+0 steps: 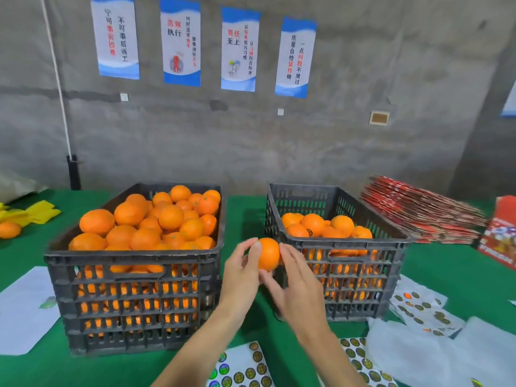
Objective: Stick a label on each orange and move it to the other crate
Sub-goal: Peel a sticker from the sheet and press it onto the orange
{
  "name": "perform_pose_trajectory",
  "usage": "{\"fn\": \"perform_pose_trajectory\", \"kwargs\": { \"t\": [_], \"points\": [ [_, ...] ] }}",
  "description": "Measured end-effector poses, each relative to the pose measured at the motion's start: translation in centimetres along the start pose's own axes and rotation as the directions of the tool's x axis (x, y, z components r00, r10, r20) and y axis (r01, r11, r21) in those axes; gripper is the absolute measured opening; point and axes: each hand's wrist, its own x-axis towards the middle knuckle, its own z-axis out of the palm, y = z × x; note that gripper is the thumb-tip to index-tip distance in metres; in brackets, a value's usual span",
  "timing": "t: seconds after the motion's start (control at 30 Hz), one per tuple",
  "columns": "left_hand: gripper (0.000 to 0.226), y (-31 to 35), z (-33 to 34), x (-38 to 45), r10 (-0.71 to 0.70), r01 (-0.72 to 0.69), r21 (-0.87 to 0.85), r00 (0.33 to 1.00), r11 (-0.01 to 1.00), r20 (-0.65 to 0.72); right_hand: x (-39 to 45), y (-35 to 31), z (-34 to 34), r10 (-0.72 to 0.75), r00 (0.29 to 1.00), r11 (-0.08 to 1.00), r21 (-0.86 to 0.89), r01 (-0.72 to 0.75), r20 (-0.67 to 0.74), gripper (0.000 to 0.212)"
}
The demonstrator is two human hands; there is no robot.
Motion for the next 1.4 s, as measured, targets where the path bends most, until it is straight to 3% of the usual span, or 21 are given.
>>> {"fn": "perform_pose_trajectory", "kwargs": {
  "t": [0.07,0.13,0.3,0.4,0.47,0.57,0.67,0.83,1.0,1.13,1.17,1.23,1.4],
  "points": [
    [0.031,1.3,1.4,1.7,0.032,-0.034,0.043,0.997,0.998,0.065,2.3,0.8,-0.8,-0.001,0.999,0.999,-0.035,-0.001,-0.038,0.064],
    [0.043,2.6,2.7,3.5,0.01,-0.018,0.057,0.991,0.998,0.131,4.3,1.5,-1.4,0.057,0.998,0.998,-0.024,-0.056,0.018,0.066],
    [0.052,4.7,5.5,7.1,-0.078,0.082,0.002,0.948,0.997,0.31,8.8,4.2,-2.1,0.2,0.978,0.978,0.043,-0.203,0.058,0.06],
    [0.059,4.9,5.6,7.5,-0.029,-0.011,0.129,0.954,0.992,0.298,11.1,6.0,-2.1,0.33,0.943,0.944,0.008,-0.331,0.043,0.042],
    [0.051,4.8,4.6,7.4,0.015,-0.067,0.179,0.961,0.982,0.275,12.0,7.2,-2.0,0.403,0.915,0.915,0.005,-0.403,-0.007,0.013],
    [0.037,4.7,2.0,7.7,0.053,-0.125,0.292,0.969,0.948,0.242,12.6,8.5,-1.6,0.482,0.876,0.876,0.034,-0.481,0.001,0.013],
    [0.026,5.4,-0.9,8.3,0.113,-0.18,0.392,0.976,0.902,0.188,11.9,8.5,-0.4,0.404,0.915,0.914,-0.018,-0.404,0.007,0.022],
    [0.03,6.0,-6.4,8.3,0.23,-0.246,0.598,0.968,0.763,0.104,9.2,5.0,1.8,0.198,0.978,0.97,0.155,-0.186,-0.063,0.032],
    [0.045,6.9,-13.0,7.7,0.329,-0.195,0.861,0.944,0.47,0.034,8.0,-0.7,4.5,0.09,0.995,0.935,0.347,-0.067,-0.05,0.029],
    [0.058,8.9,-17.7,7.0,0.21,0.108,0.987,0.969,0.123,-0.132,7.3,-4.7,6.7,0.014,1.0,0.914,0.406,-0.003,-0.023,0.028],
    [0.059,9.4,-18.7,6.9,0.143,0.164,0.981,0.974,0.099,-0.177,7.2,-5.3,7.2,0.001,1.0,0.908,0.42,0.008,-0.021,0.028],
    [0.059,10.0,-20.3,7.1,0.039,0.199,0.969,0.978,0.147,-0.207,6.7,-6.3,8.2,0.001,1.0,0.896,0.444,0.003,-0.008,0.028],
    [0.069,10.5,-21.8,8.6,-0.065,0.181,0.966,0.983,0.185,-0.172,5.7,-7.1,8.8,0.048,0.999,0.883,0.467,-0.043,0.001,0.028]
  ]
}}
